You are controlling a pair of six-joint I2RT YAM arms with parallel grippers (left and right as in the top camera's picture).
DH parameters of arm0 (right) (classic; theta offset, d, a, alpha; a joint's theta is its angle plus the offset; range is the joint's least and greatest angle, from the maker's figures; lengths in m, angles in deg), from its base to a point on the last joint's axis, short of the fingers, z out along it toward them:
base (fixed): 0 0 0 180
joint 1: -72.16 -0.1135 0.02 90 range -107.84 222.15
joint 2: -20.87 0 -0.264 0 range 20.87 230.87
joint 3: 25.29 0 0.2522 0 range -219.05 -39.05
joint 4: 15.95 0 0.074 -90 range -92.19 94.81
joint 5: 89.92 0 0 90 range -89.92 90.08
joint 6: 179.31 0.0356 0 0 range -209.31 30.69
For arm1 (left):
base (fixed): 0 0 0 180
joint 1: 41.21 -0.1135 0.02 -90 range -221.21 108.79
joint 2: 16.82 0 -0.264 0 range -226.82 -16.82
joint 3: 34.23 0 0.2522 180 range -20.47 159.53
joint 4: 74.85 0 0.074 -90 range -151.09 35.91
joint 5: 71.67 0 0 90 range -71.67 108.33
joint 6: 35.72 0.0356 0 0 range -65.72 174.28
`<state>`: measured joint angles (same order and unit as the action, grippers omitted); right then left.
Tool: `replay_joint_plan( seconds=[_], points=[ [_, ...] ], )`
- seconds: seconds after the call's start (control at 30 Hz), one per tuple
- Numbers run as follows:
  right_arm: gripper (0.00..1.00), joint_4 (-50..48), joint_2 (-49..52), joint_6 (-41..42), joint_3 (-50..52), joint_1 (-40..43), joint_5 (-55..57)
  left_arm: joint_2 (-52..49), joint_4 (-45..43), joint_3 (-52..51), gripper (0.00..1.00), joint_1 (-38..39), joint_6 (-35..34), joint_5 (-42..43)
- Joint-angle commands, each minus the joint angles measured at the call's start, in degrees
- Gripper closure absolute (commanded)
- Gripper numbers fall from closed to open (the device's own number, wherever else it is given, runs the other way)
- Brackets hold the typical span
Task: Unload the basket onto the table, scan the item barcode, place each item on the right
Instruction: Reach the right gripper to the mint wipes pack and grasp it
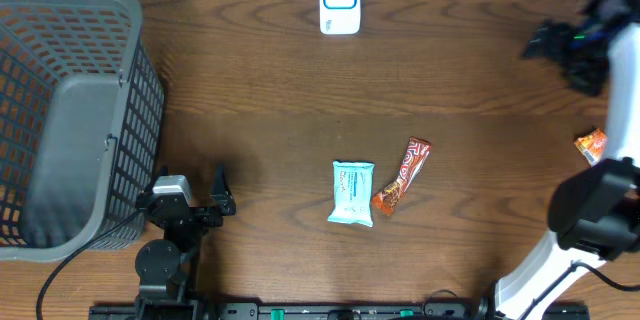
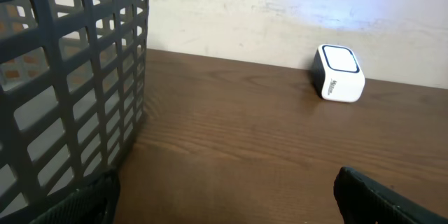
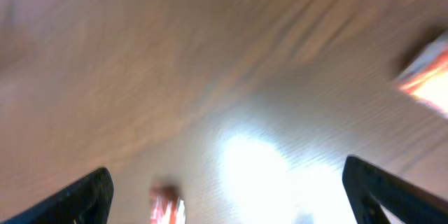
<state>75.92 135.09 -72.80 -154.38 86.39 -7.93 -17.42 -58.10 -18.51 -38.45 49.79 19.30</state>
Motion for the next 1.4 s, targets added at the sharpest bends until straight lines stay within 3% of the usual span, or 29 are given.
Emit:
replay_joint_plan(
  seconds=[0.0, 0.27, 0.37, 0.4, 0.63, 0.8, 0.87, 0.9, 0.93, 0.97, 1.0, 1.03, 1.07, 1.23, 1.37],
  points=[
    [0.01, 3.9, -0.1, 0.1, 1.6, -9.5, -2.6, 0.3, 1.0, -1.7, 0.02, -0.2, -0.1, -0.3],
    [0.01, 3.9, -0.1, -3.9, 12.3, -33.0, -10.1, 0.3, 1.0, -1.7, 0.02, -0.2, -0.1, -0.3],
    [0.02, 0.3, -0.1, -0.7, 19.5, -39.1, -12.6, 0.3, 1.0, -1.7, 0.02, -0.2, -0.1, -0.3],
    [0.06, -1.4, -0.1, 0.4, 23.1, -41.0, -13.6, 0.3, 1.0, -1.7, 0.02, -0.2, -0.1, -0.3],
    [0.05, -11.3, -0.1, 1.9, 35.4, -44.0, -13.6, 0.3, 1.0, -1.7, 0.02, -0.2, -0.1, -0.3],
    [0.01, -24.1, -0.1, 1.7, 45.1, -43.7, -13.7, 0.3, 1.0, -1.7, 0.02, -0.2, -0.1, -0.3],
    [0.07, -27.9, -0.1, 1.7, 47.3, -43.7, -14.7, 0.3, 1.0, -1.7, 0.02, -0.2, -0.1, -0.3],
    [0.16, -29.8, -0.1, 1.7, 48.2, -43.7, -15.1, 0.3, 1.0, -1.7, 0.02, -0.2, -0.1, -0.3],
    [0.31, -31.5, -0.1, 1.7, 49.1, -43.7, -15.0, 0.3, 1.0, -1.7, 0.02, -0.2, -0.1, -0.3],
    [0.56, -32.8, -0.1, 1.4, 49.7, -43.7, -15.0, 0.3, 1.0, -1.7, 0.02, -0.2, -0.1, -0.3],
    [0.70, -33.3, -0.1, 1.0, 49.9, -43.7, -15.0, 0.3, 1.0, -1.7, 0.02, -0.2, -0.1, -0.3],
    [0.91, -33.6, -0.1, 0.3, 49.9, -43.7, -15.0, 0.3, 1.0, -1.7, 0.02, -0.2, -0.1, -0.3],
    [0.99, -33.6, -0.1, 0.2, 49.8, -43.7, -15.0, 0.3, 1.0, -1.7, 0.02, -0.2, -0.1, -0.3],
    [0.99, -30.3, -0.2, -0.5, 46.9, -43.2, -13.9, 0.3, 1.0, -1.7, 0.02, -0.2, -0.1, -0.3],
    [0.99, -19.2, -1.4, -0.6, 37.8, -43.2, -4.8, 0.3, 1.0, -1.7, 0.02, -0.2, -0.1, -0.3]
  ],
)
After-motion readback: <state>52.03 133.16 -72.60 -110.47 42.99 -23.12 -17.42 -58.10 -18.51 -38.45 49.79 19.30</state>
